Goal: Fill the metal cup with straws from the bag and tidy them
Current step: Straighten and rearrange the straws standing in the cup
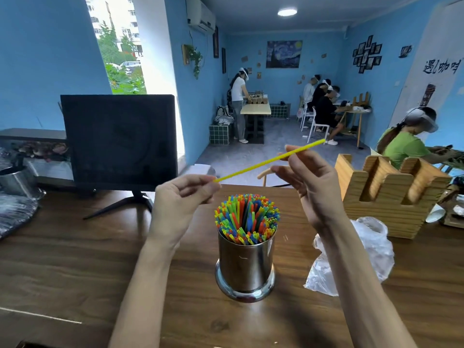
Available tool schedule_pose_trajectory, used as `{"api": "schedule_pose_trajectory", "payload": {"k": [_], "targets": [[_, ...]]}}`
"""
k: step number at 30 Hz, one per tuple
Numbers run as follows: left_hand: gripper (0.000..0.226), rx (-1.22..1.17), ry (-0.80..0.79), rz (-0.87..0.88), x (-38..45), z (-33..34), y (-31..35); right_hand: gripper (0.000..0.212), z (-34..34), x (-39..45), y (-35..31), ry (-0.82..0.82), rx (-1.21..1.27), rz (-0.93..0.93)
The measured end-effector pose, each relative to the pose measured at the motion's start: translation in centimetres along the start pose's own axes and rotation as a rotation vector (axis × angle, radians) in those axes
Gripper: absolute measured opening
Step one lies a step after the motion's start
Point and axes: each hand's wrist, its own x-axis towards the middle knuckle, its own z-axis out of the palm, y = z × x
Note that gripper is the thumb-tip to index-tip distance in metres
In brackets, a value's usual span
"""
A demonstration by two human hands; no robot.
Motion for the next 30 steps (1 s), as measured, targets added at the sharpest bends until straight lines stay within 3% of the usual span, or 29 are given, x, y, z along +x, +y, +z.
{"api": "schedule_pose_trajectory", "payload": {"k": [3,6,10,12,14,19,22,30], "targets": [[0.018,0.312,-0.094,0.033,-0.2,0.4,-1.8,0.009,1.2,0.4,0.2,-0.047,-0.028,-0.017],[0.022,0.596,-0.176,0.120,-1.0,0.7,-2.9,0.012,1.7,0.7,1.0,-0.021,-0.258,-0.100],[0.029,0.722,-0.364,0.196,-2.2,1.4,-3.2,0.067,1.7,0.1,2.8,-0.100,-0.564,-0.159],[0.036,0.814,-0.462,0.169,-2.4,1.9,-3.4,0.081,1.6,-0.4,4.1,-0.161,-0.751,-0.173],[0.027,0.836,-0.456,0.166,-2.4,2.2,-3.4,0.069,1.6,-0.7,5.0,-0.201,-0.893,-0.162],[0.017,0.844,-0.428,0.156,-2.1,2.3,-3.5,0.011,1.0,-1.3,6.2,-0.237,-1.071,-0.145],[0.018,0.847,-0.419,0.167,-2.1,2.3,-3.4,0.007,0.7,-1.3,6.2,-0.247,-1.129,-0.037],[0.029,0.838,-0.392,0.100,-2.1,2.3,-3.0,0.016,1.1,-1.8,5.1,-0.252,-1.086,0.006]]}}
